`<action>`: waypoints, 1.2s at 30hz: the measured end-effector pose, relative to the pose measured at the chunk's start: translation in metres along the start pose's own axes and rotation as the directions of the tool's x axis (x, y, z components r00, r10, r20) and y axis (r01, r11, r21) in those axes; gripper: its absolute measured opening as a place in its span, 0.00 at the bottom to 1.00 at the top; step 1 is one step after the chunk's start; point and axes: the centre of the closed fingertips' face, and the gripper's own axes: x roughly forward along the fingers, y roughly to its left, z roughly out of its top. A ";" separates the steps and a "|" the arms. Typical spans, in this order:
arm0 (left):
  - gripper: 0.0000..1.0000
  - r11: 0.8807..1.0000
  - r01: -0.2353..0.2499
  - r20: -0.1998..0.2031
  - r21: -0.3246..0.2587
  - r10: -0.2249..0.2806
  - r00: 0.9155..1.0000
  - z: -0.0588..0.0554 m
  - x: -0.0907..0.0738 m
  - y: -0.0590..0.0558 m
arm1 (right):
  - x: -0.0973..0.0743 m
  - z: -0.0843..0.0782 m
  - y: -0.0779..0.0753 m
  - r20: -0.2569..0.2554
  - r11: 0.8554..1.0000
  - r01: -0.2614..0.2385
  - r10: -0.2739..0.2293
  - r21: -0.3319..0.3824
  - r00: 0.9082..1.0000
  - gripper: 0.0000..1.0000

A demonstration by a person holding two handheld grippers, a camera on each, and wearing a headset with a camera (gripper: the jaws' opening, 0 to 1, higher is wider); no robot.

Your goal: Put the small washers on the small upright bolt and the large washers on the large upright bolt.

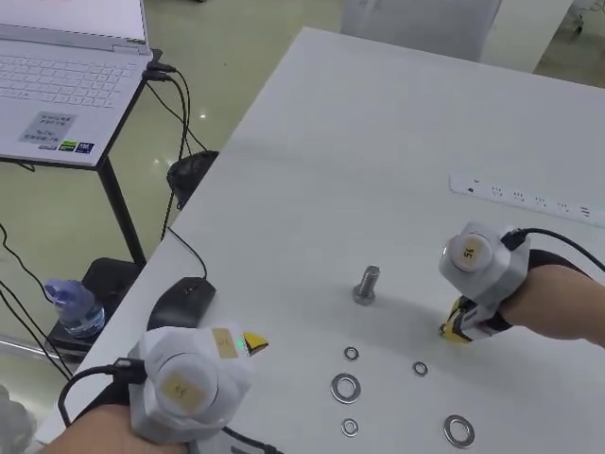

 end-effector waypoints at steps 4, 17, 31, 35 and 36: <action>0.88 1.000 -0.001 -0.001 0.000 0.001 1.000 0.000 0.000 0.000 | 0.000 0.000 0.000 -0.002 1.000 -0.002 0.002 -0.003 1.000 0.13; 0.87 1.000 0.002 -0.004 0.004 -0.002 1.000 0.000 -0.001 -0.001 | 0.000 0.000 0.001 0.003 1.000 0.002 -0.002 0.003 1.000 0.14; 0.88 1.000 -0.006 0.004 0.008 0.006 1.000 0.004 -0.003 0.001 | -0.004 0.000 -0.003 0.019 1.000 0.001 -0.001 0.008 1.000 0.22; 0.88 1.000 -0.003 0.004 0.012 0.003 1.000 0.005 -0.002 -0.001 | -0.009 0.002 -0.003 0.030 1.000 0.003 -0.004 0.008 1.000 0.23; 0.88 1.000 -0.003 0.004 0.013 0.003 1.000 0.006 -0.002 -0.001 | -0.010 0.002 -0.004 0.032 1.000 0.004 -0.004 0.008 0.999 0.23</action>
